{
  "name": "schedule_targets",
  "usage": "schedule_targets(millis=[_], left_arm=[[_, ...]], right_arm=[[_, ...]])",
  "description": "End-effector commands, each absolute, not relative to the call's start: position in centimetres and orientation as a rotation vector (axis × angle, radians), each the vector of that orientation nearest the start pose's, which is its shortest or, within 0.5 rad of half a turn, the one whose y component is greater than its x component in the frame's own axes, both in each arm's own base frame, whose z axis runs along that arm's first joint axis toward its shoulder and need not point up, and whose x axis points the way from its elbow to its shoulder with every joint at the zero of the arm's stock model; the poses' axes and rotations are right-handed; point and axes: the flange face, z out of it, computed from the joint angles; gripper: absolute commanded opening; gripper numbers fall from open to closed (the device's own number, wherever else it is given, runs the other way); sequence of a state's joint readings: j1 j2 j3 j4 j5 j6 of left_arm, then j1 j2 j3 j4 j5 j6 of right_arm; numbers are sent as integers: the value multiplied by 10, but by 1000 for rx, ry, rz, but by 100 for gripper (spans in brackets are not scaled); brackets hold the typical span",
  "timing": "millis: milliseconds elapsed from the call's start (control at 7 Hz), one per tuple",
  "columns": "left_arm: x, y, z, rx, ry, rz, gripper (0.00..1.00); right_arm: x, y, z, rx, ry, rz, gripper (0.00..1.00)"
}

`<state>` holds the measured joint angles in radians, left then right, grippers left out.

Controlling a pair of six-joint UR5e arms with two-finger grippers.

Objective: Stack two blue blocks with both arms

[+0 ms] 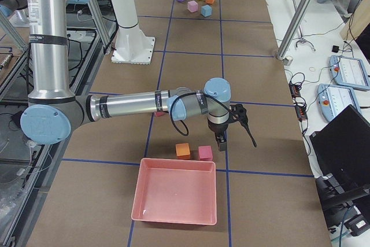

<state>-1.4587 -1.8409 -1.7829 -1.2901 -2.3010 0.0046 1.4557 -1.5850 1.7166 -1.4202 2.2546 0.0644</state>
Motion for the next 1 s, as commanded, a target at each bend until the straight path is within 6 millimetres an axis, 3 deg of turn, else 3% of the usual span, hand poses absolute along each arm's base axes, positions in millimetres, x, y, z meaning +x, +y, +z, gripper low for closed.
schedule_targets(millis=[0,286,571,857], left_arm=[[-2,-578,446,147,736,181,100],[-3,-575,444,149,736,182,100],[-1,-572,431,181,739,198,100],[3,-574,429,163,746,156,100]], right_arm=[[15,-504,582,216,-694,-141,100],[15,-510,575,238,-684,-148,100],[11,-493,593,188,-754,-145,100],[8,-487,587,203,-815,-160,100]])
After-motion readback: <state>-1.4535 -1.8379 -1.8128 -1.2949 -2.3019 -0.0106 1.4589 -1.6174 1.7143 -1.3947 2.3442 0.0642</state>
